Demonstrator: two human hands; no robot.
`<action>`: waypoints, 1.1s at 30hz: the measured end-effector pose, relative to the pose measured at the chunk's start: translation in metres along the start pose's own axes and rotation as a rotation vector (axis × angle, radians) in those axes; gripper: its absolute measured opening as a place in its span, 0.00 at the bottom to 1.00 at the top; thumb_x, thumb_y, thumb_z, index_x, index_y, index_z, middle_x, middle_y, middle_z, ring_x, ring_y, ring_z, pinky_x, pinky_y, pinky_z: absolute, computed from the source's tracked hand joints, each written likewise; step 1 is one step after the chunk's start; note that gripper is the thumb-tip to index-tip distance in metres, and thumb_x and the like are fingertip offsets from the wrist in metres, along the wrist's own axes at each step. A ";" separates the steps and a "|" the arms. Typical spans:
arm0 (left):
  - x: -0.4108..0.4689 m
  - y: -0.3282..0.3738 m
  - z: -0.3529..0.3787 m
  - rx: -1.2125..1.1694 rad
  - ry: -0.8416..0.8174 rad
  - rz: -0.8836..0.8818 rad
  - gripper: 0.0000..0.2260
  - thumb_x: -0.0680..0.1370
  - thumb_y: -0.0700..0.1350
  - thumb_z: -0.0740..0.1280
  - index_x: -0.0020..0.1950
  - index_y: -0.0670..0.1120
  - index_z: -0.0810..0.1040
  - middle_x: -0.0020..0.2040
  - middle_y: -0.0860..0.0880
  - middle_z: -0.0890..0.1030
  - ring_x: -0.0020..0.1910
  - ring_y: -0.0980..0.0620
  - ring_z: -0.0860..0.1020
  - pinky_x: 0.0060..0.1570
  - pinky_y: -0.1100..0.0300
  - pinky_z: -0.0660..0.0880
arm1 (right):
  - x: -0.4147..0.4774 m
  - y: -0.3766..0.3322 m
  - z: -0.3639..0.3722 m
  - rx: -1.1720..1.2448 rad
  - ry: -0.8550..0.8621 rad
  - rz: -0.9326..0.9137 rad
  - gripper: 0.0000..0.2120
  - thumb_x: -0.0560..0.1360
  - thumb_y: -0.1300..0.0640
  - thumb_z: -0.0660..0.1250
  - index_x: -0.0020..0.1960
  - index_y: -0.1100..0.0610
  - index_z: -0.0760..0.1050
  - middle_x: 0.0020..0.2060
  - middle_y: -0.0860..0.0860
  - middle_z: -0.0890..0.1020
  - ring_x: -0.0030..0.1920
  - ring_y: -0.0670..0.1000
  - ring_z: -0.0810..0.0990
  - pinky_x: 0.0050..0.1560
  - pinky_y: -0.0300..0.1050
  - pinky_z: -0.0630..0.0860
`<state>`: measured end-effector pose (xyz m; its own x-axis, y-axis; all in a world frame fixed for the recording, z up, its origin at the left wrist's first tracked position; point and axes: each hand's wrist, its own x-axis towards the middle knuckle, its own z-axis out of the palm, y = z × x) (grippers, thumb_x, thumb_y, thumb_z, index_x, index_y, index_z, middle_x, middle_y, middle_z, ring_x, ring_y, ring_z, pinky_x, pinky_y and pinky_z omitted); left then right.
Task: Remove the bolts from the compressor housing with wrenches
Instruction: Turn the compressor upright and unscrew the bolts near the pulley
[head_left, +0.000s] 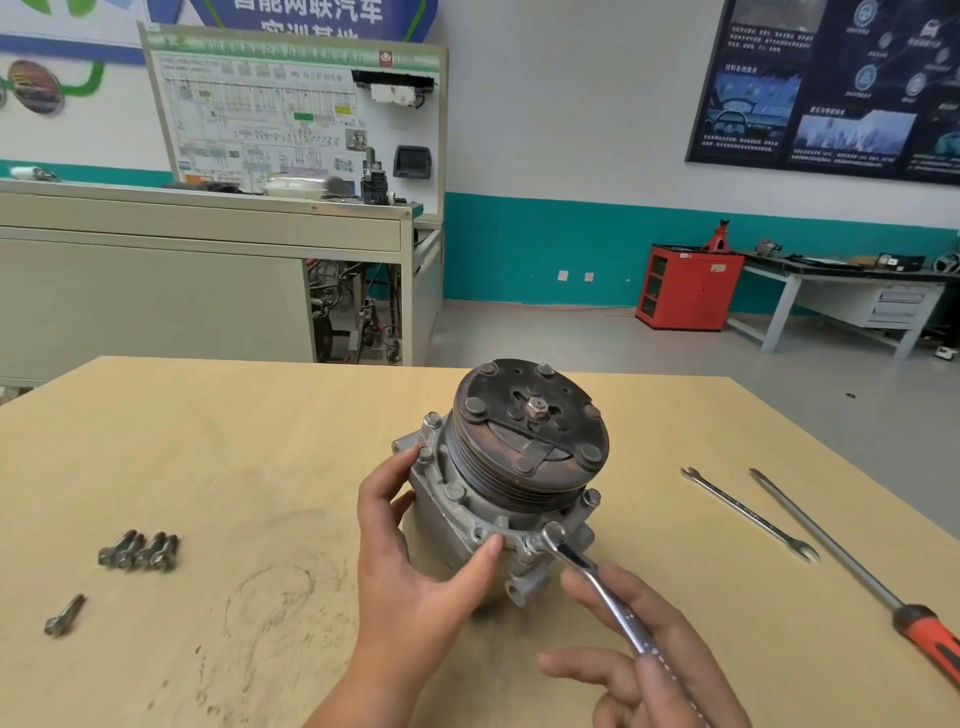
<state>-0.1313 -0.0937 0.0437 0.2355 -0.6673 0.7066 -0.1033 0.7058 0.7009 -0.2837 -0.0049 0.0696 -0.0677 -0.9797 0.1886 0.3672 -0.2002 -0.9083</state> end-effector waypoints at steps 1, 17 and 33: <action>0.000 0.000 0.000 0.001 -0.001 0.000 0.32 0.63 0.51 0.75 0.64 0.65 0.67 0.64 0.61 0.73 0.64 0.61 0.72 0.58 0.73 0.68 | -0.001 0.002 0.002 -0.026 -0.012 -0.025 0.26 0.54 0.62 0.71 0.53 0.61 0.78 0.44 0.49 0.86 0.30 0.62 0.82 0.17 0.32 0.66; -0.001 -0.002 -0.001 0.007 0.005 -0.005 0.33 0.63 0.52 0.75 0.64 0.67 0.66 0.64 0.64 0.72 0.64 0.62 0.72 0.58 0.74 0.68 | 0.101 -0.024 -0.035 -0.011 -0.415 0.157 0.18 0.51 0.45 0.77 0.33 0.58 0.82 0.28 0.60 0.81 0.20 0.49 0.71 0.25 0.41 0.54; -0.001 -0.004 0.000 0.006 0.015 0.001 0.34 0.62 0.52 0.75 0.64 0.69 0.65 0.65 0.64 0.72 0.66 0.60 0.71 0.62 0.70 0.67 | 0.009 -0.002 -0.027 0.097 0.042 0.005 0.18 0.59 0.67 0.64 0.48 0.60 0.77 0.42 0.55 0.85 0.25 0.58 0.80 0.16 0.29 0.63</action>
<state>-0.1312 -0.0959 0.0397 0.2500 -0.6625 0.7061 -0.1093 0.7053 0.7004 -0.3106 -0.0132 0.0629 -0.1036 -0.9806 0.1662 0.4557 -0.1954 -0.8684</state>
